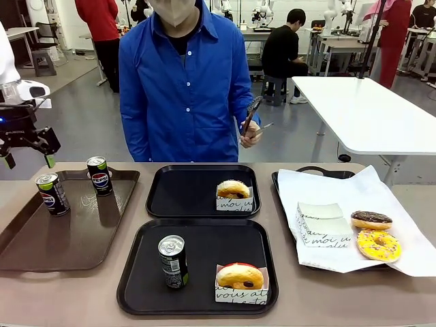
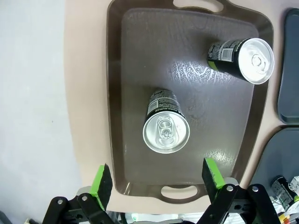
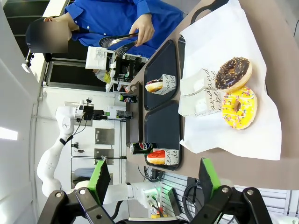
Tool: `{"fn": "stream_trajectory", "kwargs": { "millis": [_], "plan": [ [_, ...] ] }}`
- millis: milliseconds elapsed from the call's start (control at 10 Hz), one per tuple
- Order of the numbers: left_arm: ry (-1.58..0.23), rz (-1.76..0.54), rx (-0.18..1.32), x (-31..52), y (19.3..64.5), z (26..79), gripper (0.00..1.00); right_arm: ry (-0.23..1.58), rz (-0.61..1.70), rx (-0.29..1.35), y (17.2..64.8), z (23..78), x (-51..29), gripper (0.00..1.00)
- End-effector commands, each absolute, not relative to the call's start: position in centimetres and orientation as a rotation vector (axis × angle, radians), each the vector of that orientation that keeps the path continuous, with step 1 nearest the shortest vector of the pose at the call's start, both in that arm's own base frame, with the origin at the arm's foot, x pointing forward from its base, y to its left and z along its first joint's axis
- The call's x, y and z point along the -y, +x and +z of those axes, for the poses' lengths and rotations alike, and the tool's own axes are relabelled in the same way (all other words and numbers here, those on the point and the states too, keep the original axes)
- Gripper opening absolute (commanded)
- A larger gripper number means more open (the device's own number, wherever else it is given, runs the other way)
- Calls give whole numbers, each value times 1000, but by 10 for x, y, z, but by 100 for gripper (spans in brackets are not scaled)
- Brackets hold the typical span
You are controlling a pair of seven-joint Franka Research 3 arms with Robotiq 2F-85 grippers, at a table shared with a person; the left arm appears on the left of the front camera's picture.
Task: Set up donuts and drinks on trays.
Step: Pick up one Pepsi coke from the Handle tray and place it on the Flat Tray without a Pepsi coke.
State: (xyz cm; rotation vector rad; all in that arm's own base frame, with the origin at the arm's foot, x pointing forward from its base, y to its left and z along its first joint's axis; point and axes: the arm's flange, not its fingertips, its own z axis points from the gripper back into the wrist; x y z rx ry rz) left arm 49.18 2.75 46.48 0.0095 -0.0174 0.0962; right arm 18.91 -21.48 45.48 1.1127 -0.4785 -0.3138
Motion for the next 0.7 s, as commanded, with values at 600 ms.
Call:
{"fn": "stream_trajectory", "kwargs": {
  "millis": [600],
  "plan": [
    [-35, 95, 59, -24, 509, 420, 100, 1134, -299, 501, 191, 455, 217, 100]
  ]
}}
